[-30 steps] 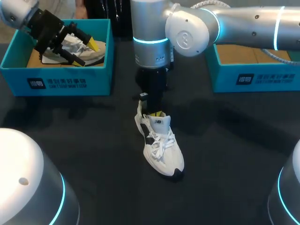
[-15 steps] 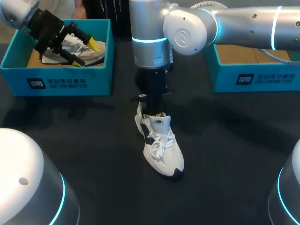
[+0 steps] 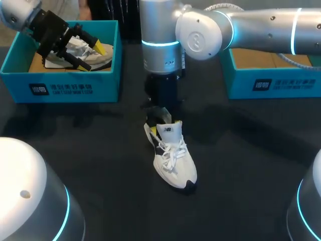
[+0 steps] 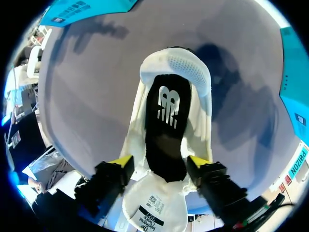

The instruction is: Take the shoe out of the shoebox, open the shoe tongue, remove and reinsert the insole, then place the shoe into the shoebox

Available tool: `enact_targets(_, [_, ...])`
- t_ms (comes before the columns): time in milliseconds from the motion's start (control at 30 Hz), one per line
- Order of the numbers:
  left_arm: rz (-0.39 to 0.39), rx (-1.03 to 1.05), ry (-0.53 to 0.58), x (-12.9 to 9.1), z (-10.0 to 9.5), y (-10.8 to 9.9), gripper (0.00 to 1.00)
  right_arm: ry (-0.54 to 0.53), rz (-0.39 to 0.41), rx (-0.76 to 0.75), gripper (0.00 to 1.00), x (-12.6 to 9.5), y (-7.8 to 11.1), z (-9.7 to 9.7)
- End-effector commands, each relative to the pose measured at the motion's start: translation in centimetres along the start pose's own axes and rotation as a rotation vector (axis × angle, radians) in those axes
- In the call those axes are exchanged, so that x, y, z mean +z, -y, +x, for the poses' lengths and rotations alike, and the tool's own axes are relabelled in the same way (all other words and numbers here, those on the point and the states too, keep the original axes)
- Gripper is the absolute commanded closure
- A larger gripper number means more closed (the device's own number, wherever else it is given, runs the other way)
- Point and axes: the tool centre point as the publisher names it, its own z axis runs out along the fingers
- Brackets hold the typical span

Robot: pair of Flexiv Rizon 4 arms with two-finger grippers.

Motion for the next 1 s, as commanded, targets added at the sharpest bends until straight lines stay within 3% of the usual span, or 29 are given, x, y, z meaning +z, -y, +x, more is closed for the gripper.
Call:
enact_targets(33, [-0.002, 0.001, -0.003, 0.0, 0.0, 0.1, 0.00, -0.002, -0.005, 0.000, 0.00, 0.1, 0.0, 0.2])
enact_targets(667, [-0.002, 0.001, -0.003, 0.0, 0.0, 0.1, 0.00, -0.012, 0.001, 0.023, 0.00, 0.3, 0.0, 0.5])
enact_targets(1000, [-0.002, 0.001, -0.003, 0.0, 0.0, 0.1, 0.00, 0.004, -0.009, 0.030, 0.00, -1.3, 0.3, 0.6])
